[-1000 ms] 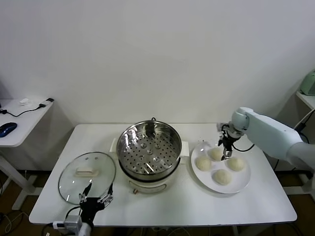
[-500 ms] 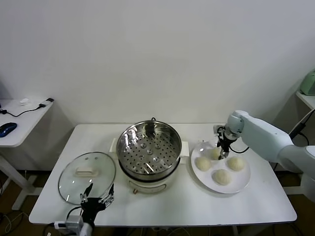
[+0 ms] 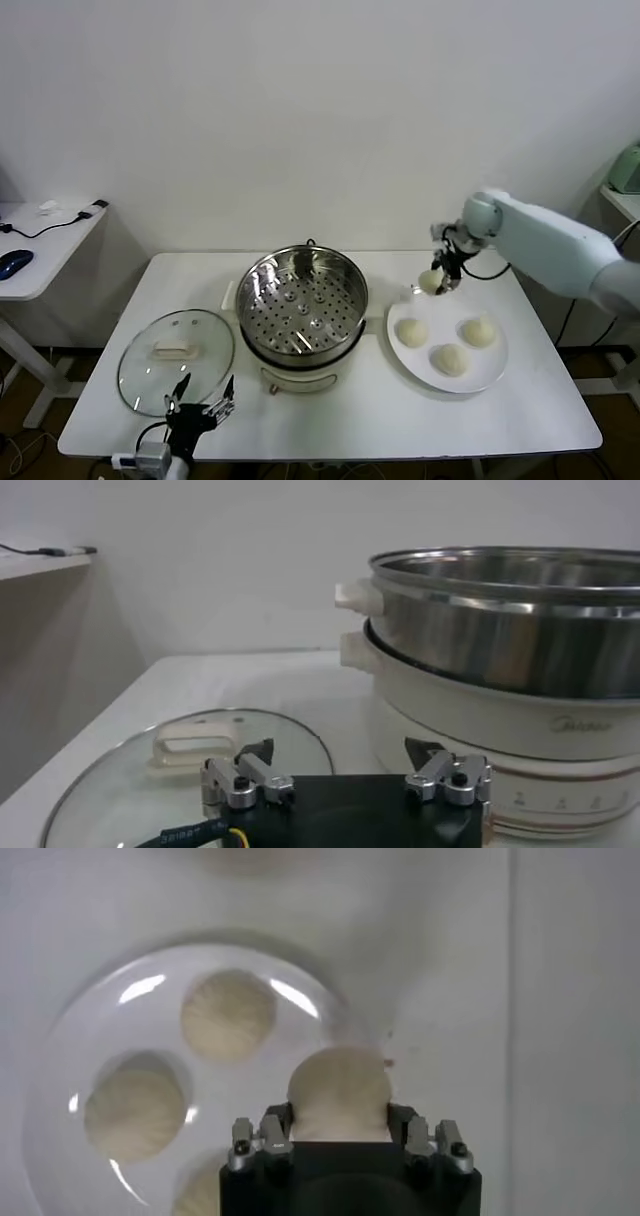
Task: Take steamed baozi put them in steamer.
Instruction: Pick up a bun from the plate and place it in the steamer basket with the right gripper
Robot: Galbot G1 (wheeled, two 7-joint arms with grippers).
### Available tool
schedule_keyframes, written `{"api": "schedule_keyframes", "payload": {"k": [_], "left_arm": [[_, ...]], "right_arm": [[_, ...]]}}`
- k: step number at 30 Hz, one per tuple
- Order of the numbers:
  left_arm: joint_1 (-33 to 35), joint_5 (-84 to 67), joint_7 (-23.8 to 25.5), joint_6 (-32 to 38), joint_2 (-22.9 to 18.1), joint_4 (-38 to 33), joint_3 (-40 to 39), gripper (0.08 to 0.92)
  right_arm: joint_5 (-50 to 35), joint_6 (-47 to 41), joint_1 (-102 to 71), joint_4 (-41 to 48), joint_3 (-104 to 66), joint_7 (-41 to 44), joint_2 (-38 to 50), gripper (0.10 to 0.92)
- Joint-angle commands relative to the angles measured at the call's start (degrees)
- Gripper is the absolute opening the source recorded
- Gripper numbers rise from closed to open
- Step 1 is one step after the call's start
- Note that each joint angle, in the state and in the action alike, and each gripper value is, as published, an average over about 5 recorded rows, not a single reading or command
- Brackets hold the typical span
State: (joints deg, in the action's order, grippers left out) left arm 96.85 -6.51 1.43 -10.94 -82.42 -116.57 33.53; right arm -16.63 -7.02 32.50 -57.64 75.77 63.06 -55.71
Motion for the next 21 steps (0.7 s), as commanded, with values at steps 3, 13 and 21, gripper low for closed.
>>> {"api": "schedule_keyframes", "payload": {"k": [3,13,21], "left_arm": [[0.1,0.4,0.0,0.0,0.2,-0.3,-0.1,0.823],[0.5,0.8,-0.1,0.2,0.0,-0.8,-0.6,0.823],[1.2,0.8,-0.1,0.7,0.2,-1.1,0.0,0.823]], "right_arm": [[-10.3,9.1,22.8,-14.7,12.5,1.4,-4.3,0.631],[-2.4,26.4,20.3,-21.7,11.4,0.9,-18.9,0.636],[12.8,39.5,7.1,-6.9,8.2,0.6,-23.3,0.635]]}}
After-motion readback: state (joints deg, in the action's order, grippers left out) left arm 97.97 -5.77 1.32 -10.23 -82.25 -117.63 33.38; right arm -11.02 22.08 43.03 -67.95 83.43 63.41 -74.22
